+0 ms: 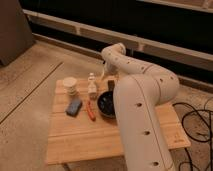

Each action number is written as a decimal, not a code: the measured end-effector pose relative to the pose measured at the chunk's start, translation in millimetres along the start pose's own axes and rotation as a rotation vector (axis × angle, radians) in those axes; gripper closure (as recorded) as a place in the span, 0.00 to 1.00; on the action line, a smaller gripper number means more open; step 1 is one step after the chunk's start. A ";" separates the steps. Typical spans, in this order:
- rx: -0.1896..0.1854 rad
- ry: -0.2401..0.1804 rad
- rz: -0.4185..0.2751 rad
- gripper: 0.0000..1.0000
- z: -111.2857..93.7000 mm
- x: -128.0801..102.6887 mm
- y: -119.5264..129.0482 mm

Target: Place the eraser on the white sponge

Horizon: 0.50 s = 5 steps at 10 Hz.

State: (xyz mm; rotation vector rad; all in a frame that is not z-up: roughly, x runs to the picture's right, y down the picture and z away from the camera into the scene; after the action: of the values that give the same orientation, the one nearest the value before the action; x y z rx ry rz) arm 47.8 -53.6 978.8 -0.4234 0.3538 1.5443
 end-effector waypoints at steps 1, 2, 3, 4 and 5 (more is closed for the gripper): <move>-0.001 0.019 0.023 0.35 7.4 2.2 -4.3; 0.012 0.039 0.037 0.35 15.1 4.5 -12.9; 0.036 0.077 0.028 0.35 28.1 8.0 -20.4; 0.045 0.101 0.015 0.35 36.1 8.9 -20.3; 0.050 0.119 0.004 0.35 42.3 9.5 -18.9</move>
State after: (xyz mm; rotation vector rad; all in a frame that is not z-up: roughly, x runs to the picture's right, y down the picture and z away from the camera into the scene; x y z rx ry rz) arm 64.8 -24.8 1012.2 -0.4769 0.4850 1.5148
